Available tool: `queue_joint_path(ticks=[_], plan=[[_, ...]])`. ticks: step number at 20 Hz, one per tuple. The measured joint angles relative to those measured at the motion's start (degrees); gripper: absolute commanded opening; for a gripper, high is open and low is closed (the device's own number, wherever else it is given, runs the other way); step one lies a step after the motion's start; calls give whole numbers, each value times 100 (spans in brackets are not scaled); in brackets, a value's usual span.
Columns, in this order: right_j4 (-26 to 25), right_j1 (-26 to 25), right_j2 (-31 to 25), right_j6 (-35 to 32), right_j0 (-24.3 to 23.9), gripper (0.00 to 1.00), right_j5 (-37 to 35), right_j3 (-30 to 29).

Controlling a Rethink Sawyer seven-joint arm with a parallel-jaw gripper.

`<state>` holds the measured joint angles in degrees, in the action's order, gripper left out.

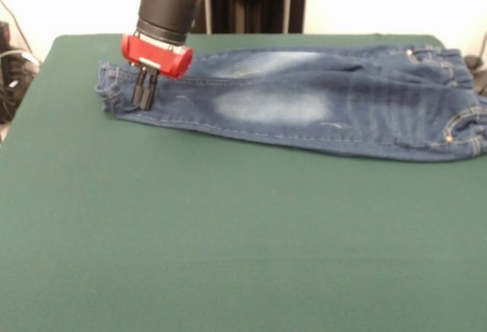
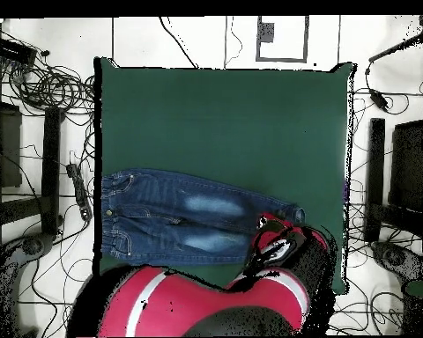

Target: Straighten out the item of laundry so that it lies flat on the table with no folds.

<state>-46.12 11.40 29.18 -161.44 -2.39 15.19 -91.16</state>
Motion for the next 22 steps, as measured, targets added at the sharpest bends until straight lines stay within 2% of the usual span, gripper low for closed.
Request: queue_joint_path(ticks=[11, 16, 22], plan=[[577, -680, 787, 0, 574, 0, 600, 101], [583, -897, 1018, 0, 690, 0, 886, 159], [819, -1193, 1326, 0, 744, 0, 1313, 216]])
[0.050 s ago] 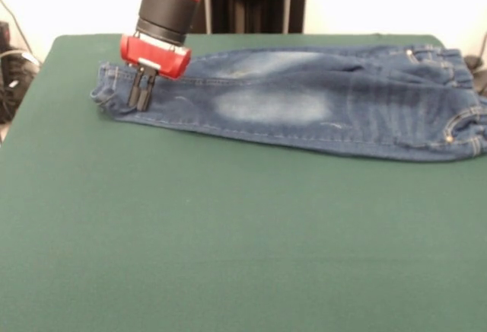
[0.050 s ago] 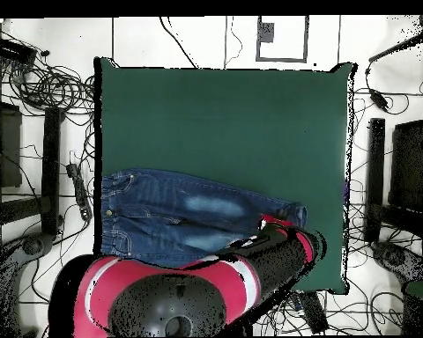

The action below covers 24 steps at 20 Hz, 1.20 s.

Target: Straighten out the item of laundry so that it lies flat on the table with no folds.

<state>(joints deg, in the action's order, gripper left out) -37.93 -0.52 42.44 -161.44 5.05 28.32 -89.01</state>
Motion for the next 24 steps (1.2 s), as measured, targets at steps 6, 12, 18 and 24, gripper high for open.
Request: queue_joint_path(ticks=[6, 12, 18, 24], plan=[[458, -298, 286, 0, 8, 0, 363, 44], [1013, -631, 584, 0, 13, 0, 775, 70], [1154, -923, 878, 0, 14, 0, 1035, 196], [1544, -1279, 1239, 0, 50, 0, 1034, 331]])
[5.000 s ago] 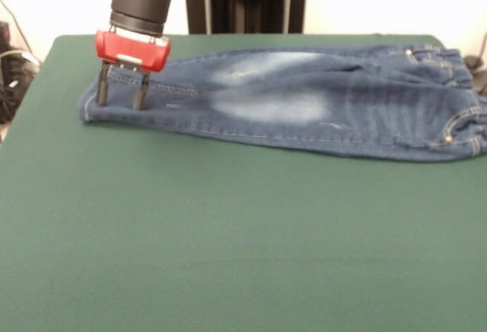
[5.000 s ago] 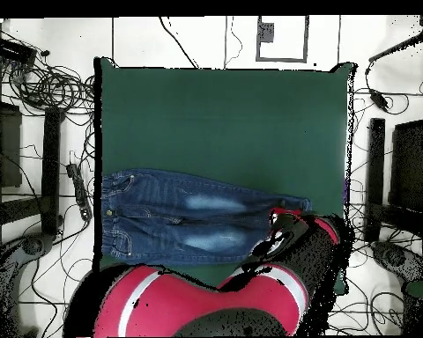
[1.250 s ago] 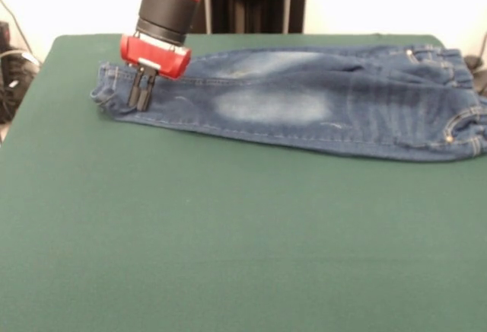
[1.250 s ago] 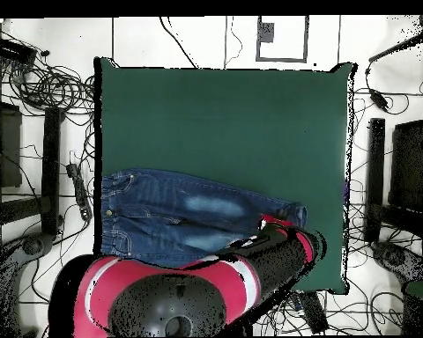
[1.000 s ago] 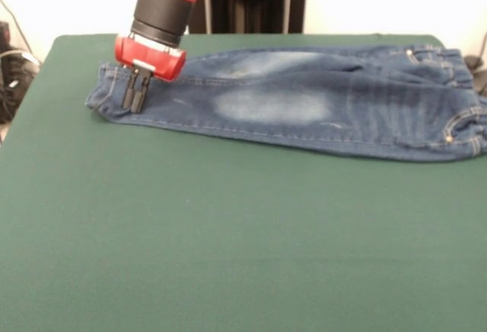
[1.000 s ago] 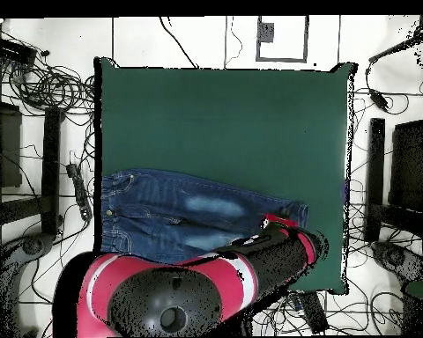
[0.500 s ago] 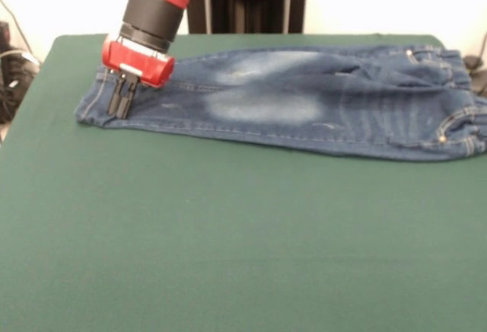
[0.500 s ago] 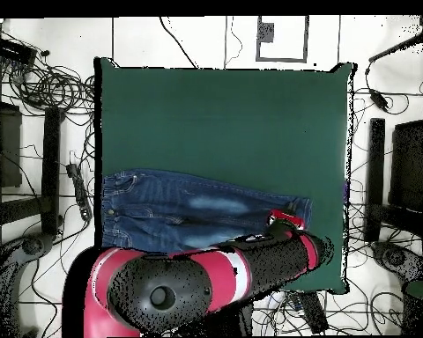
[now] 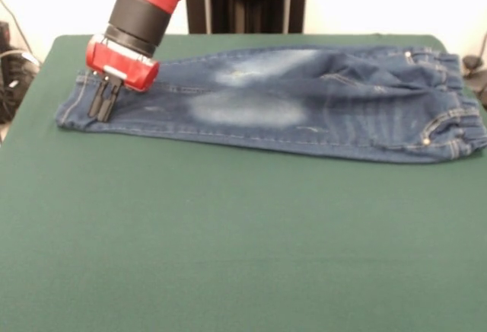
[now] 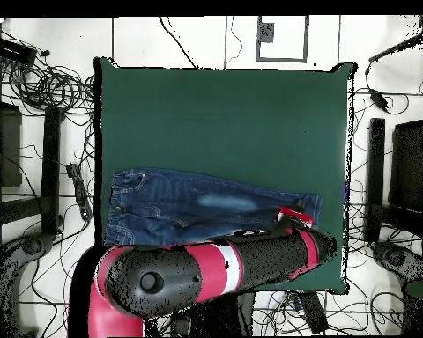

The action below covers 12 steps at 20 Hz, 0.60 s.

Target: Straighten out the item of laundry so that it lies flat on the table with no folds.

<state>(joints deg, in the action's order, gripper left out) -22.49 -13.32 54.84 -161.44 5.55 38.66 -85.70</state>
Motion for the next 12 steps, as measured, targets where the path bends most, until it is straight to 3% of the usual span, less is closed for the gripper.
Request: queue_joint_path(ticks=[12], plan=[[651, -541, 640, 0, 141, 0, 13, 62]])
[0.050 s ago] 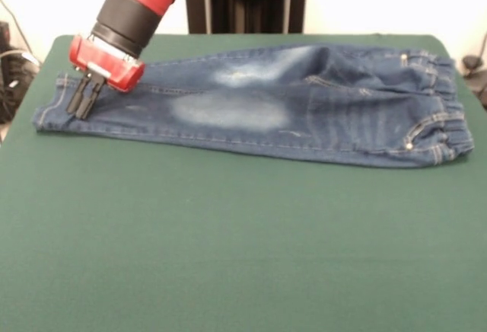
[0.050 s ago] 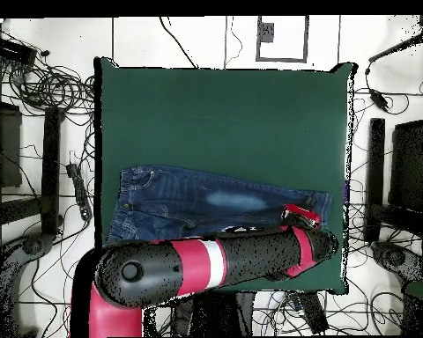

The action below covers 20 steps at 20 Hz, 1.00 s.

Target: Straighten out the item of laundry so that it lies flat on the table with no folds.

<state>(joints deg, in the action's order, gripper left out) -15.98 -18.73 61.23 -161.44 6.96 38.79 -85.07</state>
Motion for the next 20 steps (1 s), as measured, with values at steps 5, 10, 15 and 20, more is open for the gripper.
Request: queue_joint_path(ticks=[5, 10, 15, 20], plan=[[347, -148, 201, 0, 0, 0, 297, 2], [779, -286, 363, 0, -1, 0, 831, 2], [1236, -361, 440, 0, -1, 0, 1580, 0], [1430, -367, 444, 0, 0, 0, 1995, 0]])
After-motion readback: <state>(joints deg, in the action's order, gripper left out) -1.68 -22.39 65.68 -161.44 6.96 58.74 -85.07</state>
